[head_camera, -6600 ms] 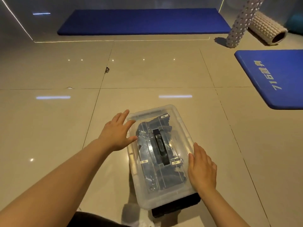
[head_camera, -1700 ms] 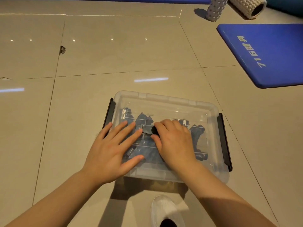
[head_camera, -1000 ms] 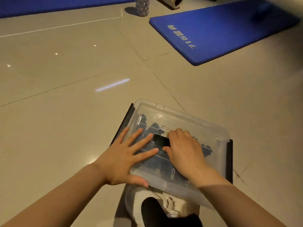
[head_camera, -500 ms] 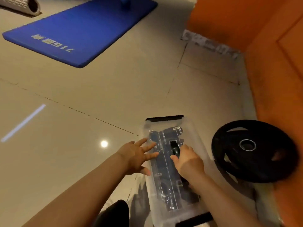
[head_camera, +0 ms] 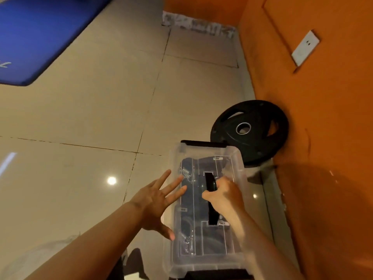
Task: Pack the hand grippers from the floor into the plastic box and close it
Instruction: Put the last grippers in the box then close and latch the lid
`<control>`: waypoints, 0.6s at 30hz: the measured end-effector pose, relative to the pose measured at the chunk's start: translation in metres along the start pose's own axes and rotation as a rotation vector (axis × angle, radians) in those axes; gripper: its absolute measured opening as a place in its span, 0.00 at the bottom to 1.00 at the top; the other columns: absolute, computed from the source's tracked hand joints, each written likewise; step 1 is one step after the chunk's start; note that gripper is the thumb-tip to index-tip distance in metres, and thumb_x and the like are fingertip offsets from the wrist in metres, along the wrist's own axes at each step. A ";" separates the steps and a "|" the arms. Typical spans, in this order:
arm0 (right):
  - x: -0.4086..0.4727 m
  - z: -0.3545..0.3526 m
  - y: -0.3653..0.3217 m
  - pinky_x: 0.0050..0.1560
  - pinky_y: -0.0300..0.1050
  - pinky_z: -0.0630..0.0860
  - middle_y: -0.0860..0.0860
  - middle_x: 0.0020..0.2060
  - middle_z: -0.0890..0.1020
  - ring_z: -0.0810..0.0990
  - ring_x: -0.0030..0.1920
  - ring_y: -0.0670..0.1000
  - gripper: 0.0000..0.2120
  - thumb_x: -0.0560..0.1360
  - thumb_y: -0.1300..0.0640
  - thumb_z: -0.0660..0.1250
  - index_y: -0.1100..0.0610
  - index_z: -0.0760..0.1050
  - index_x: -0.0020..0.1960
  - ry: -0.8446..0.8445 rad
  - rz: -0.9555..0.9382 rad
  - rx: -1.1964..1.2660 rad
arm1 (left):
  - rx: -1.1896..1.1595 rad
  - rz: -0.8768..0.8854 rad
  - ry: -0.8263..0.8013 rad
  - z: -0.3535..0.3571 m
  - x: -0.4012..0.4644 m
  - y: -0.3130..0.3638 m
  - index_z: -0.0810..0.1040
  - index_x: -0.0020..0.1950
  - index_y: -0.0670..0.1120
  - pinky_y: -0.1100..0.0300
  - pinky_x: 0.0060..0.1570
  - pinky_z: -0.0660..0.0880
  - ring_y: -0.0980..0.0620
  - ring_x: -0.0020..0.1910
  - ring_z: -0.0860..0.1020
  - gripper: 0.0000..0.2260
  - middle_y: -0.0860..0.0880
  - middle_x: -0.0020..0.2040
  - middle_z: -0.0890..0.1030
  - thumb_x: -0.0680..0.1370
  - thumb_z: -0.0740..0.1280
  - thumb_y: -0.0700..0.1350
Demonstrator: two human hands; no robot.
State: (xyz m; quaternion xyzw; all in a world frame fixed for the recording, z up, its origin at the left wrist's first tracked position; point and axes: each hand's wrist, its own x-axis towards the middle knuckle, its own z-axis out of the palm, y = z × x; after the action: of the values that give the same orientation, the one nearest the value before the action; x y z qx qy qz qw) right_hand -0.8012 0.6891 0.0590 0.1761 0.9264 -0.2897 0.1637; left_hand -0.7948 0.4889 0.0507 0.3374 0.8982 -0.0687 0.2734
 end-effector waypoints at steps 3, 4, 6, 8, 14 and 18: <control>-0.016 -0.012 0.034 0.25 0.37 0.63 0.50 0.29 0.72 0.70 0.28 0.47 0.13 0.69 0.54 0.72 0.56 0.68 0.35 0.016 -0.016 0.036 | 0.023 0.039 0.029 0.004 0.005 0.030 0.25 0.71 0.55 0.51 0.63 0.27 0.44 0.64 0.20 0.53 0.52 0.70 0.23 0.64 0.55 0.78; -0.020 -0.016 0.046 0.25 0.37 0.62 0.49 0.28 0.70 0.69 0.27 0.47 0.13 0.69 0.54 0.72 0.56 0.68 0.34 0.040 -0.028 0.033 | 0.030 0.058 0.033 0.004 0.008 0.038 0.25 0.71 0.55 0.51 0.62 0.26 0.44 0.64 0.19 0.53 0.52 0.70 0.23 0.63 0.55 0.79; -0.027 -0.028 0.068 0.23 0.36 0.58 0.47 0.24 0.65 0.63 0.23 0.45 0.18 0.70 0.56 0.71 0.54 0.63 0.30 0.075 -0.054 0.021 | 0.034 0.102 0.028 0.001 0.019 0.057 0.24 0.71 0.55 0.49 0.64 0.25 0.44 0.64 0.19 0.56 0.52 0.69 0.22 0.61 0.56 0.79; -0.032 -0.041 0.093 0.23 0.37 0.56 0.45 0.21 0.61 0.59 0.20 0.44 0.22 0.69 0.58 0.71 0.53 0.59 0.27 0.091 -0.068 0.042 | 0.038 0.141 0.024 -0.004 0.032 0.080 0.25 0.71 0.54 0.46 0.65 0.25 0.43 0.65 0.19 0.57 0.51 0.69 0.21 0.59 0.56 0.79; -0.043 -0.069 0.153 0.29 0.40 0.65 0.48 0.29 0.71 0.71 0.29 0.47 0.14 0.69 0.57 0.72 0.52 0.66 0.34 0.118 0.080 0.095 | 0.063 0.168 0.018 -0.009 0.052 0.154 0.23 0.70 0.52 0.40 0.67 0.28 0.40 0.63 0.19 0.57 0.47 0.67 0.20 0.60 0.54 0.80; -0.057 -0.073 0.175 0.30 0.37 0.68 0.46 0.33 0.76 0.74 0.31 0.45 0.07 0.71 0.53 0.71 0.51 0.72 0.42 0.196 0.036 -0.006 | 0.072 0.148 -0.009 0.000 0.051 0.191 0.21 0.69 0.52 0.41 0.63 0.24 0.35 0.61 0.18 0.56 0.42 0.65 0.18 0.61 0.52 0.81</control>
State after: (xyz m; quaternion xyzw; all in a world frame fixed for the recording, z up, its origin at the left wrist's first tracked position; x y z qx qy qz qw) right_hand -0.6915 0.8539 0.0550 0.2200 0.9355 -0.2653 0.0779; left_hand -0.7039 0.6634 0.0351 0.4123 0.8664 -0.0821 0.2694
